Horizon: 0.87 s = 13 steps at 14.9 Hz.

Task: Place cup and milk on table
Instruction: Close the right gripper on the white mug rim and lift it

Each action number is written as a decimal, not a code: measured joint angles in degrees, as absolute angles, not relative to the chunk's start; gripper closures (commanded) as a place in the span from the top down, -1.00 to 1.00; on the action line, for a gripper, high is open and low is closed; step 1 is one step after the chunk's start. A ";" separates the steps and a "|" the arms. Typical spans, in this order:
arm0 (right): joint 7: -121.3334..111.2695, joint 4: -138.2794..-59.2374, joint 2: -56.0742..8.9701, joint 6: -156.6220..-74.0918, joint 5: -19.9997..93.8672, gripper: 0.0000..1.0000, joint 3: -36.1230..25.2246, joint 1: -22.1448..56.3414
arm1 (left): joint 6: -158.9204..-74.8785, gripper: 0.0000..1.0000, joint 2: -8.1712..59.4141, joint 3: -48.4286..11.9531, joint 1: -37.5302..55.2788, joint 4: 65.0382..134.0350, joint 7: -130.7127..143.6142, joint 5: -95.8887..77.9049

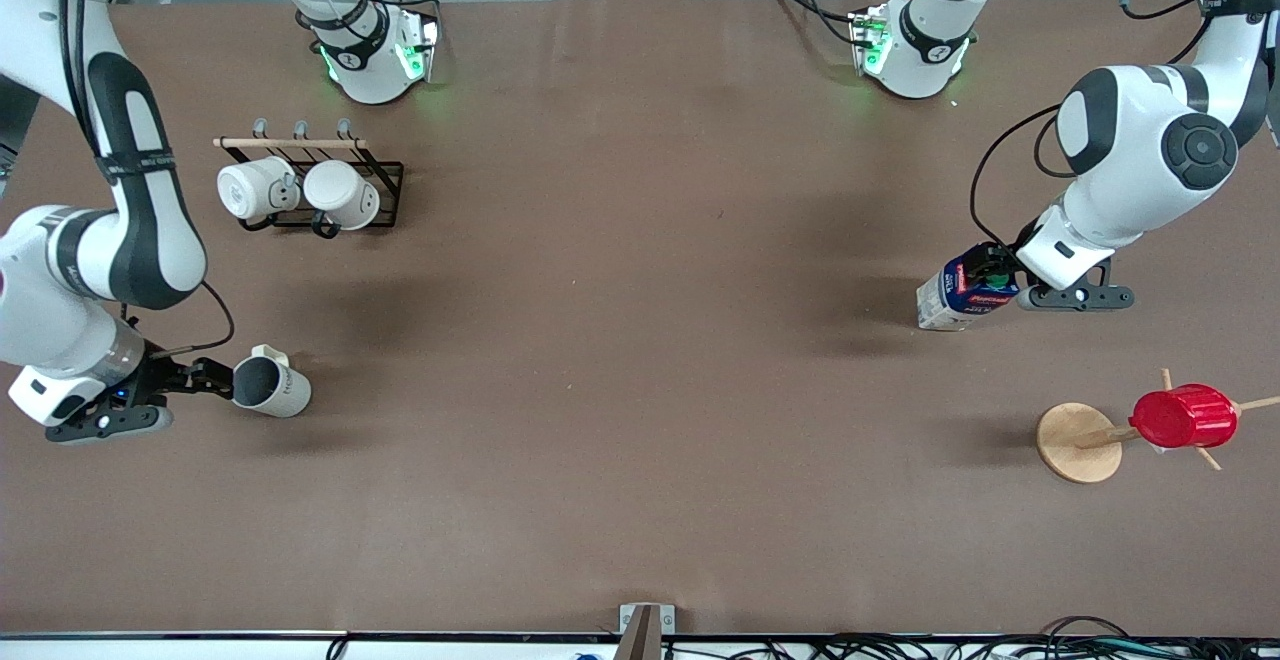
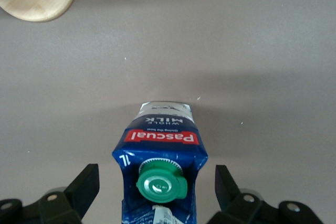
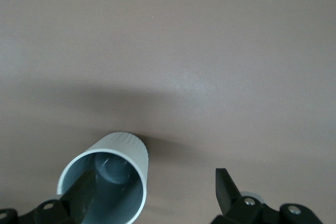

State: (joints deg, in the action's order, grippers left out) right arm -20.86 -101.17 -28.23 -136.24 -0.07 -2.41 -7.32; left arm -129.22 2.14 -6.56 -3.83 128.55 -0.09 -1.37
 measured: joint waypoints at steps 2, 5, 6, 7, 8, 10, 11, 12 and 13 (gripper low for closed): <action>-21.59 -102.72 -29.52 -139.44 -0.07 0.93 -2.37 -7.31 | -129.22 0.92 2.14 -6.57 -3.83 129.01 -0.09 -1.37; -21.80 -103.26 -31.03 -140.95 -0.07 0.49 -2.36 -7.30 | -129.22 0.77 2.14 -6.57 -3.83 129.58 -0.14 -1.37; -21.84 -103.32 -31.27 -140.95 -0.07 0.27 -2.35 -7.30 | -129.22 0.65 2.14 -6.57 -3.83 129.71 -0.14 -1.37; -21.84 -103.40 -31.51 -140.95 -0.07 0.07 -2.34 -7.30 | -129.22 0.41 2.14 -6.57 -3.84 129.79 -0.16 -1.36; -21.84 -103.45 -31.80 -140.95 -0.06 -0.13 -2.31 -7.30 | -129.22 -0.05 2.14 -6.57 -3.85 129.84 -0.16 -1.36; -21.84 -103.58 -32.30 -140.95 -0.06 -0.73 -2.25 -7.30 | -129.22 -0.69 2.14 -6.57 -3.85 129.85 -0.25 -1.36; -21.83 -103.66 -32.43 -140.94 -0.04 -0.98 -2.23 -7.29 | -129.22 -0.75 2.13 -6.57 -3.84 129.85 -0.64 -1.36; -21.82 -103.72 -32.50 -140.89 -0.02 -0.99 -2.21 -7.29 | -129.22 -0.76 2.07 -6.58 -3.83 129.84 -1.27 -1.36; -21.72 -103.74 -32.51 -140.74 -0.01 -0.99 -2.18 -7.29 | -129.15 -0.75 1.96 -6.60 -3.82 129.85 -1.86 -1.36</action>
